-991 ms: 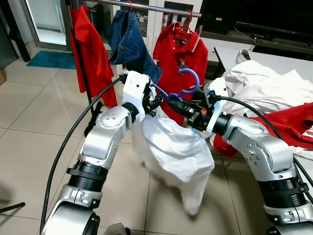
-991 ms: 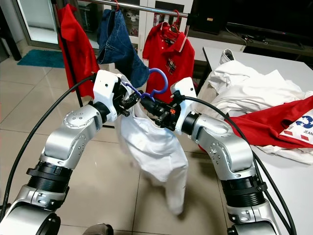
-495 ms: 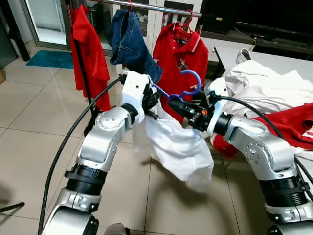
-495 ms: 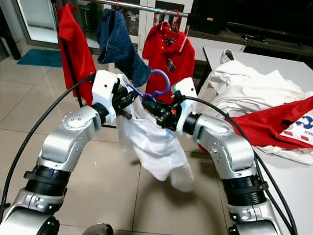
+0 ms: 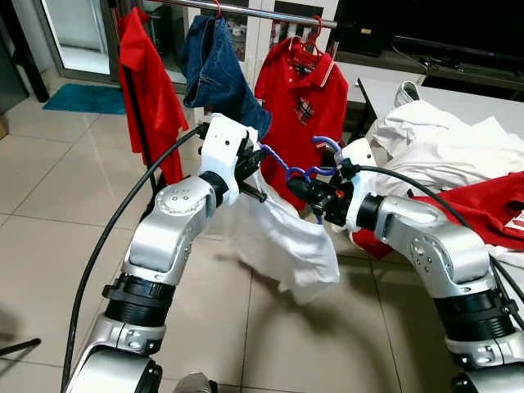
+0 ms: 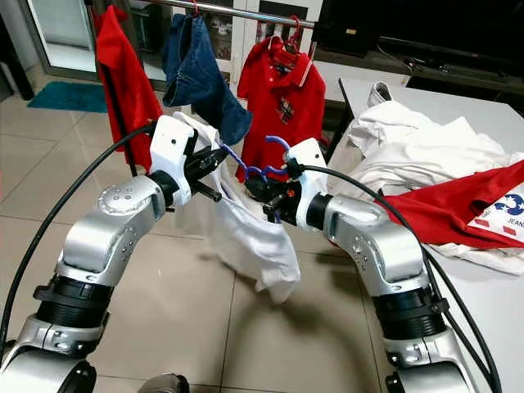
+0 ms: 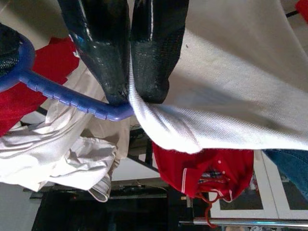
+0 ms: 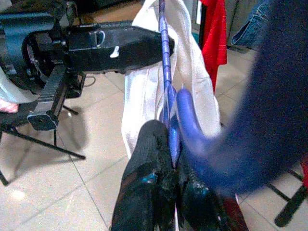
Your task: Hang hanger
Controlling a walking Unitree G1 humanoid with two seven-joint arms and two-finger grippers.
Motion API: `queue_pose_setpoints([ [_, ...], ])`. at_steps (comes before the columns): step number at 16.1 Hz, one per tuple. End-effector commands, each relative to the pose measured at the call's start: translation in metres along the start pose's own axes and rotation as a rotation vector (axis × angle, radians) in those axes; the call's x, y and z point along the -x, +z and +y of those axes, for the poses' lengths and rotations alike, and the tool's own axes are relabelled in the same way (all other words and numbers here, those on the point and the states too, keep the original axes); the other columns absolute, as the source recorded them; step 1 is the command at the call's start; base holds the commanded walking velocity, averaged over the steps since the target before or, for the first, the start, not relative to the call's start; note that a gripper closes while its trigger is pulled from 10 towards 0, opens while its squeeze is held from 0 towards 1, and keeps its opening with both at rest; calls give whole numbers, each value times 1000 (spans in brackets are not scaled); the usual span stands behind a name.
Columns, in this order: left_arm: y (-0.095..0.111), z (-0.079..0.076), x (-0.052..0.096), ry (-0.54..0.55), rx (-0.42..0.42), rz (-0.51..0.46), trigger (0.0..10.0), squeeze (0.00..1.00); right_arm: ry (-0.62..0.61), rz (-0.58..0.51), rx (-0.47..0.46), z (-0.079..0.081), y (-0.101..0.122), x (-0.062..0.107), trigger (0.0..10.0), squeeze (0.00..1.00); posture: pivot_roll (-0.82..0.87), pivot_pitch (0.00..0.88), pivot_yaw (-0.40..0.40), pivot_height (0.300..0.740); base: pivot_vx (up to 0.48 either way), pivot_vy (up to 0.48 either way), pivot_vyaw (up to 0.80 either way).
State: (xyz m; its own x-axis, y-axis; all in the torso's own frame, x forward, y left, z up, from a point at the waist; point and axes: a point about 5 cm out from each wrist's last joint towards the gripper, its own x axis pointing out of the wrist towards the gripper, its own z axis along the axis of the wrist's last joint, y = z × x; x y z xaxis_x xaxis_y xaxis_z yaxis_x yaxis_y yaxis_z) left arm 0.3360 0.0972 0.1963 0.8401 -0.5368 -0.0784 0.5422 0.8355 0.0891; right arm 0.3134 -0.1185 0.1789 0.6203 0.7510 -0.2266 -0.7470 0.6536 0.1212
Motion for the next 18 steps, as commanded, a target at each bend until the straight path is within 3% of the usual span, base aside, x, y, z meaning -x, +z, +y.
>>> queue_pose_setpoints([
  [1,34,11,1,45,-61,-120,0,0,-77,173,-29,-12,-29,8,10000,0,95,0,-102,740,0,0,0],
  [5,30,9,1,1,-79,-98,0,0,-106,126,-41,-15,-22,8,10000,0,92,0,-98,740,0,0,0],
  [8,18,7,0,5,-103,-43,0,0,-122,-17,-92,-19,-1,8,10000,0,90,0,-98,740,0,0,0],
  [9,12,11,0,39,-146,-15,4039,0,-79,-56,-95,-15,7,9,10000,0,89,0,-98,740,0,0,0],
  [10,9,12,0,50,-157,-7,10000,0,-54,-69,-88,-13,9,9,10000,0,89,0,-98,740,0,0,0],
  [15,4,11,0,56,-154,-10,10000,0,38,-97,-76,-1,16,9,10000,0,86,0,-97,740,0,0,0],
  [16,4,10,0,53,-156,-13,10000,231,39,-96,-79,0,16,9,10000,0,87,0,-98,740,0,0,0],
  [17,4,10,0,51,-159,-14,10000,290,40,-96,-81,0,16,9,10000,0,87,0,-98,740,0,0,0],
  [18,3,10,-1,58,-169,-9,10000,255,41,-95,-82,0,16,9,10000,0,87,0,-99,740,0,0,0],
])
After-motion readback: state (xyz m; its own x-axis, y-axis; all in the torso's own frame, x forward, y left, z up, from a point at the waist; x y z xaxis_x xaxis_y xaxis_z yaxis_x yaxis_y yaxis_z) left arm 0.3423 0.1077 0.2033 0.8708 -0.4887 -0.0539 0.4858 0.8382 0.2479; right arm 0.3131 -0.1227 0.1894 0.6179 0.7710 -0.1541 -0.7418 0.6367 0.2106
